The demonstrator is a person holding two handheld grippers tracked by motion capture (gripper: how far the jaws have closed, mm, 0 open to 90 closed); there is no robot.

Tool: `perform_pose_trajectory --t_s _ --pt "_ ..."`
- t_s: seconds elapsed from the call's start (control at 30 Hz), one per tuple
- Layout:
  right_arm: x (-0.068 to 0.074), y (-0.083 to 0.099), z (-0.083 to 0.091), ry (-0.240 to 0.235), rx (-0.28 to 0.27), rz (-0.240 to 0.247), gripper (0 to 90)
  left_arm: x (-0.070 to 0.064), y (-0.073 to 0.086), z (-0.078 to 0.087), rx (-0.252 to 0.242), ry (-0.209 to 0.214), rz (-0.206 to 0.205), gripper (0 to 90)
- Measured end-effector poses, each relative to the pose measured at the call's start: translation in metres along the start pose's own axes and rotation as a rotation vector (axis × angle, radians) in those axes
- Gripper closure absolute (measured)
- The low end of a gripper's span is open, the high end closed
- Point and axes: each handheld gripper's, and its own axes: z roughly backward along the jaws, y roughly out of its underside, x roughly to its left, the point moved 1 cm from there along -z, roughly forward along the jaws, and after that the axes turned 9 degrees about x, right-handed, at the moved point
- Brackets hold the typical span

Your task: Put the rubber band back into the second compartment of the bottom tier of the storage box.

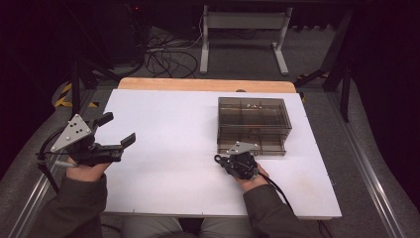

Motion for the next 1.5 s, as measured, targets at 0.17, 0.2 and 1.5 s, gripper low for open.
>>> perform_pose_trajectory --t_s 0.17,0.2,1.5 --pt "0.0 -0.001 0.003 -0.003 -0.025 0.0 84.3 0.0 0.0 0.0 0.001 0.0 -0.002 5.9" --pt "0.0 -0.001 0.004 -0.001 -0.031 0.001 84.4 0.0 0.0 0.0 0.001 0.0 -0.002 5.9" --pt "-0.01 -0.001 0.03 0.08 -0.15 -0.031 84.5 -0.001 0.0 0.001 0.002 0.0 -0.005 6.3"
